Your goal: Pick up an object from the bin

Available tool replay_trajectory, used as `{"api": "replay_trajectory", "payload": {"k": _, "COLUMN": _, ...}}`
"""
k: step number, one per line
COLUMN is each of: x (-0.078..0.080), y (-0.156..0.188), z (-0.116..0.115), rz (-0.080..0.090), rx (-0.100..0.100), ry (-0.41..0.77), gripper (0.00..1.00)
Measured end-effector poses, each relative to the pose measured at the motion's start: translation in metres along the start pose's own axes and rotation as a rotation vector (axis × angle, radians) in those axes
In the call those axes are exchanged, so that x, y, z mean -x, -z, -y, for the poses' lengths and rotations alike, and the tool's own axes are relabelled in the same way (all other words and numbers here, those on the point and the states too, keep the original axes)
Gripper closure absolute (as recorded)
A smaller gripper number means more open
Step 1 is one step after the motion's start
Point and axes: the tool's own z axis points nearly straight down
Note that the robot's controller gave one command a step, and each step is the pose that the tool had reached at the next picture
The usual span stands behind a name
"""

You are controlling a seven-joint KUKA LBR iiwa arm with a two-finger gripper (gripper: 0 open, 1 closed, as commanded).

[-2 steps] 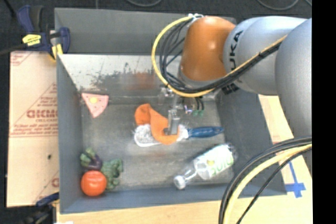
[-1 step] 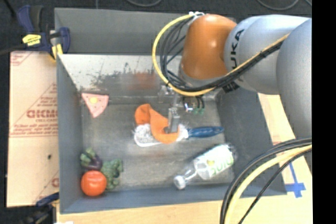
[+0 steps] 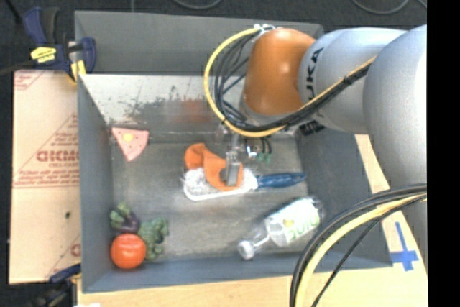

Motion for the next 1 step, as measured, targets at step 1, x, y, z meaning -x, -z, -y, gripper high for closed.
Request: {"api": "replay_trajectory", "payload": {"k": 1, "x": -0.0048, "y": -0.0235, "z": -0.0032, "rz": 0.005, "rx": 0.002, "ry": 0.032, "gripper": 0.0}}
